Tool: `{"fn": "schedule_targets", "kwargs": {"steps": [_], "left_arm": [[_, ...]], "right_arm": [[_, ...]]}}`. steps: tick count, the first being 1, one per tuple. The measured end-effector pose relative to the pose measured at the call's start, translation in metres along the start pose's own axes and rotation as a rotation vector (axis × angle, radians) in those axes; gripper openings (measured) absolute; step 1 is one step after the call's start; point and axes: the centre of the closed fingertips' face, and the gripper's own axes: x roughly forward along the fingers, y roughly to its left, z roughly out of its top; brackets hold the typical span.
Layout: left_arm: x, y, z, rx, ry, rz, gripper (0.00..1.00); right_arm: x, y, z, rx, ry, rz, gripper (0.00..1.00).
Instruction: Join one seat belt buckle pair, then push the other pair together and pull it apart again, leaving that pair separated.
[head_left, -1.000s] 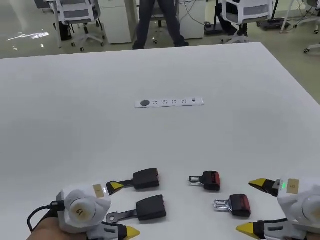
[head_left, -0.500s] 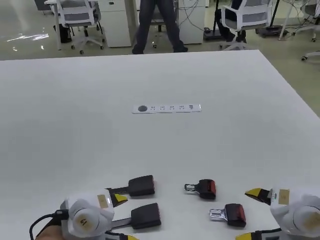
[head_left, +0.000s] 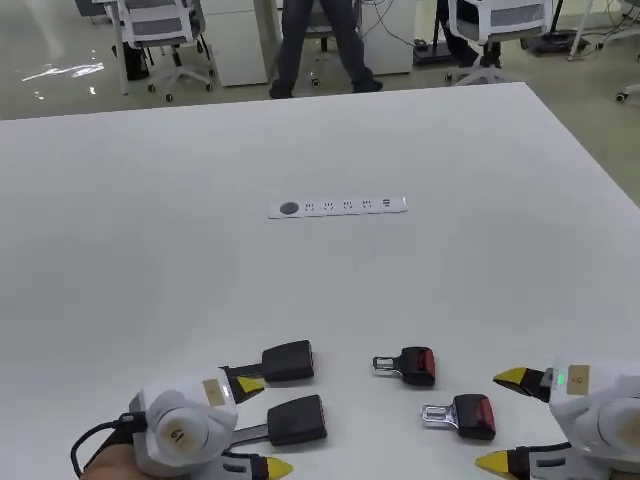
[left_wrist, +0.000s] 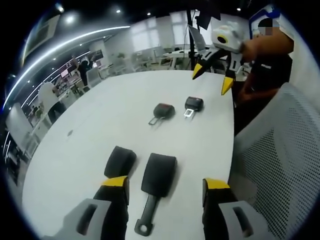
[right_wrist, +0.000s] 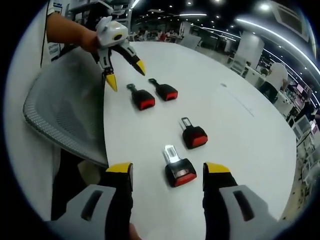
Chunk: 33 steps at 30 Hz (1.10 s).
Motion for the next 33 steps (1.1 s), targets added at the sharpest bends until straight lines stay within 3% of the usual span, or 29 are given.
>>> {"fn": "schedule_targets", "kwargs": {"steps": [3, 22, 25, 33], "left_arm": [[-0.003, -0.007, 0.004, 0.036, 0.008, -0.019, 0.59], [-0.008, 0.007, 0.006, 0.053, -0.013, 0.004, 0.57], [-0.004, 0.005, 0.006, 0.045, -0.004, -0.016, 0.49], [0.001, 0.005, 0.006, 0.063, 0.012, -0.026, 0.53]], "right_arm": [[0.000, -0.001, 0.005, -0.003, -0.009, -0.008, 0.56], [-0.007, 0.001, 0.007, -0.046, 0.021, -0.019, 0.56], [-0.004, 0.002, 0.007, -0.049, 0.026, -0.013, 0.55], [0.009, 0.002, 0.000, -0.051, 0.033, 0.003, 0.52]]}}
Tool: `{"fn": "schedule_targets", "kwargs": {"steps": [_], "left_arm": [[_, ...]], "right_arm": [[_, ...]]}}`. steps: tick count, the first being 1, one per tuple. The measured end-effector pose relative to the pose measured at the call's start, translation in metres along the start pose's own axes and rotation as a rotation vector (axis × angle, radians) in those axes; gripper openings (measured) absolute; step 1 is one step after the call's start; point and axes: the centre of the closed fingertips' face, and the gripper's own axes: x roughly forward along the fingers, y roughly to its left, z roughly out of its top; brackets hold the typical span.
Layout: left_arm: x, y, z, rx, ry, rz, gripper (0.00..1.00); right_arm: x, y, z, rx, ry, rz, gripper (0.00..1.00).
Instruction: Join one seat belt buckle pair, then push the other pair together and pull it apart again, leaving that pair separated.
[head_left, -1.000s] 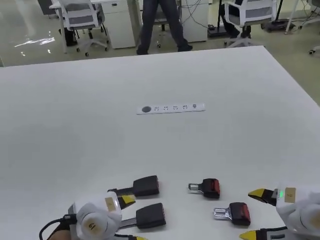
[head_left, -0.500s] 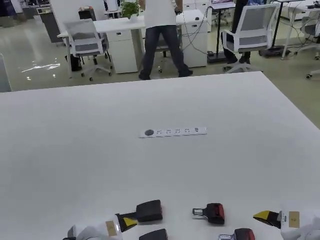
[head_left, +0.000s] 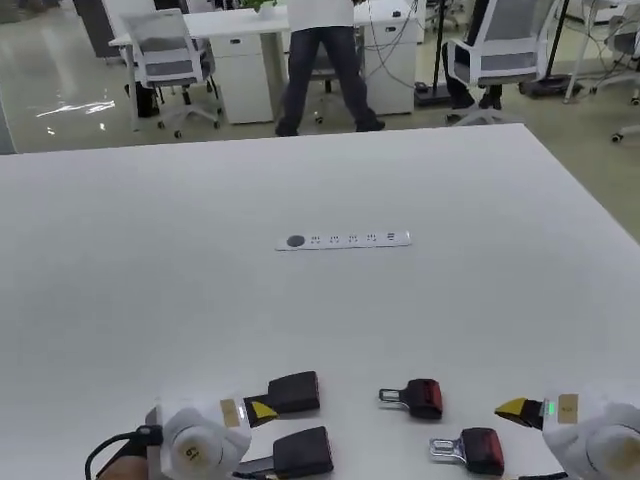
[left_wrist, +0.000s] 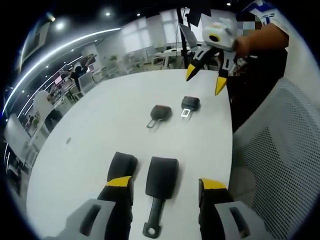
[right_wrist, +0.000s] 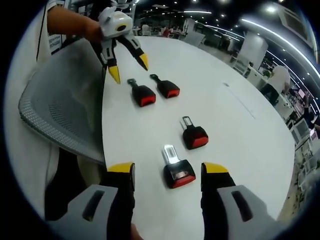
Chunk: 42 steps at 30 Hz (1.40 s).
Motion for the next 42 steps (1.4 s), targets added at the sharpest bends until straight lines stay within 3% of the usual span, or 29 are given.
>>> {"fn": "schedule_targets", "kwargs": {"steps": [6, 11, 15, 25, 29, 37, 42], "left_arm": [[0.004, 0.005, -0.014, -0.010, 0.014, 0.004, 0.54], [0.007, 0.006, -0.011, 0.017, 0.012, 0.003, 0.54], [0.014, 0.008, -0.012, 0.049, 0.030, -0.007, 0.55], [0.029, 0.011, -0.012, 0.096, 0.045, -0.037, 0.54], [0.035, 0.010, -0.015, 0.102, 0.070, -0.053, 0.55], [0.043, 0.007, -0.015, 0.115, 0.085, -0.082, 0.52], [0.047, 0.007, -0.020, 0.139, 0.122, -0.100, 0.53]], "right_arm": [[0.009, 0.008, -0.004, -0.022, 0.013, 0.034, 0.54], [0.010, 0.004, -0.005, -0.034, 0.014, 0.033, 0.56], [0.016, -0.005, -0.015, -0.035, 0.023, 0.027, 0.52], [0.020, -0.013, -0.022, -0.039, 0.010, 0.030, 0.44], [0.026, -0.009, -0.028, -0.030, 0.021, 0.074, 0.40], [0.037, -0.020, -0.034, -0.049, 0.030, 0.087, 0.39], [0.044, -0.018, -0.037, -0.058, 0.051, 0.120, 0.38]]}}
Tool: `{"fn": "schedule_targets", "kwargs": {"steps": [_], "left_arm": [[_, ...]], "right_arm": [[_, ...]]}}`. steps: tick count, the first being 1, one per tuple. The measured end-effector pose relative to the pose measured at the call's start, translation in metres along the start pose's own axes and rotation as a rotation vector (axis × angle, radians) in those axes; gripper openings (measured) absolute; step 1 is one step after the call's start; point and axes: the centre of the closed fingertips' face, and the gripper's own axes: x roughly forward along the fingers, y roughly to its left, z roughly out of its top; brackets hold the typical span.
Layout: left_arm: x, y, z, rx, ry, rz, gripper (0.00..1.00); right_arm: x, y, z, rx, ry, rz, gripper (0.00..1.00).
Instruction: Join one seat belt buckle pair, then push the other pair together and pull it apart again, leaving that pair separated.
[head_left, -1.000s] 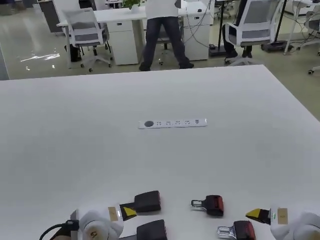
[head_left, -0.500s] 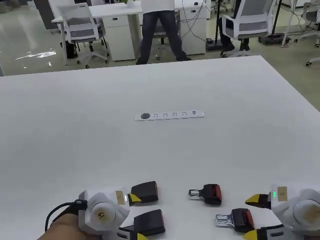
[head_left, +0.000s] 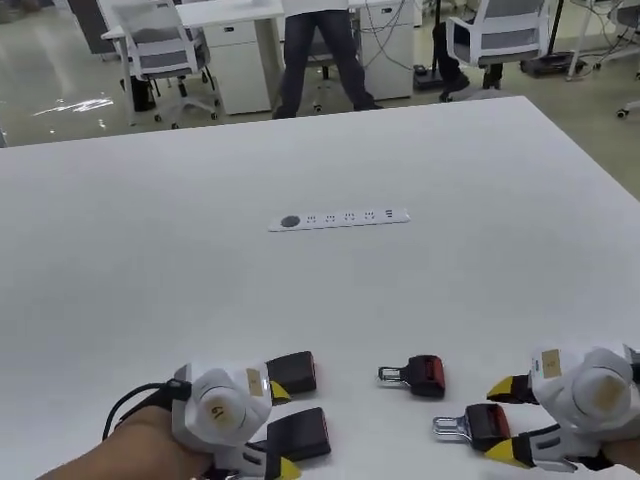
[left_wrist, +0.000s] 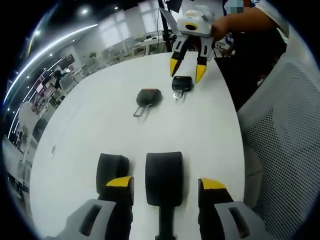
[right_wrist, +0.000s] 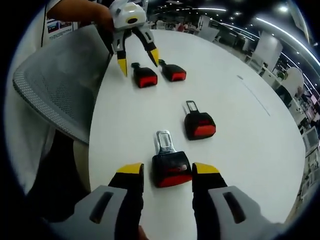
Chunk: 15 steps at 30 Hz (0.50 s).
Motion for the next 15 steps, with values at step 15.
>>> {"fn": "schedule_targets", "kwargs": {"steps": [15], "left_arm": [[0.013, -0.003, -0.008, 0.018, 0.034, -0.104, 0.38]], "right_arm": [[0.006, 0.003, -0.009, -0.006, 0.075, 0.081, 0.33]]}}
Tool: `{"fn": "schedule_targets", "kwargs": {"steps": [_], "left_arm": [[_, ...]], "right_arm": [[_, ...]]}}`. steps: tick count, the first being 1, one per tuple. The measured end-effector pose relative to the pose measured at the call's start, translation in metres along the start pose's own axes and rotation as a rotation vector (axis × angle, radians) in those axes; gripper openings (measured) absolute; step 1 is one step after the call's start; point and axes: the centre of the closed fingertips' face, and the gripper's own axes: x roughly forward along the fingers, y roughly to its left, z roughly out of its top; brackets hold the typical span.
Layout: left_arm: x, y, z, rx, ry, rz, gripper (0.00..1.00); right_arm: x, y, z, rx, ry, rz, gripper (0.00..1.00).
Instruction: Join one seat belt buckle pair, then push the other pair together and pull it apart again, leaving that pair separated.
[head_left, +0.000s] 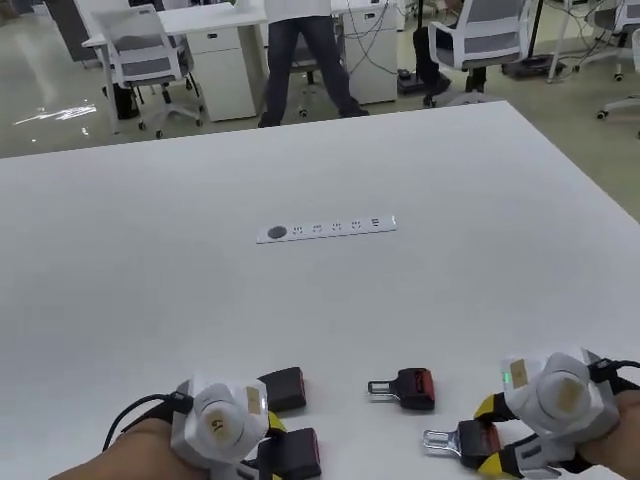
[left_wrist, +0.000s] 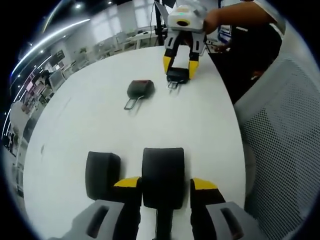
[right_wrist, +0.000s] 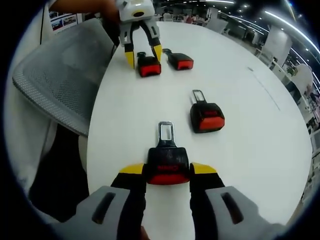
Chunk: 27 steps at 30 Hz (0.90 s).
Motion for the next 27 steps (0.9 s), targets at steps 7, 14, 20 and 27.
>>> {"fn": "schedule_targets", "kwargs": {"steps": [7, 14, 20, 27], "left_arm": [[0.0032, 0.0013, -0.0017, 0.006, 0.021, 0.002, 0.35], [0.0028, -0.0009, -0.0011, 0.011, 0.017, 0.012, 0.34], [0.0039, -0.0007, -0.0023, 0.022, 0.026, -0.007, 0.34], [0.0053, -0.0005, -0.0036, 0.034, 0.025, -0.013, 0.33]], "right_arm": [[0.0044, 0.0002, -0.0021, -0.011, 0.008, -0.008, 0.34], [0.0071, -0.0001, -0.0031, -0.004, 0.003, 0.001, 0.34], [0.0069, -0.0009, -0.0034, -0.017, 0.007, 0.017, 0.34], [0.0072, 0.0000, -0.0026, -0.041, 0.017, 0.036, 0.34]]}}
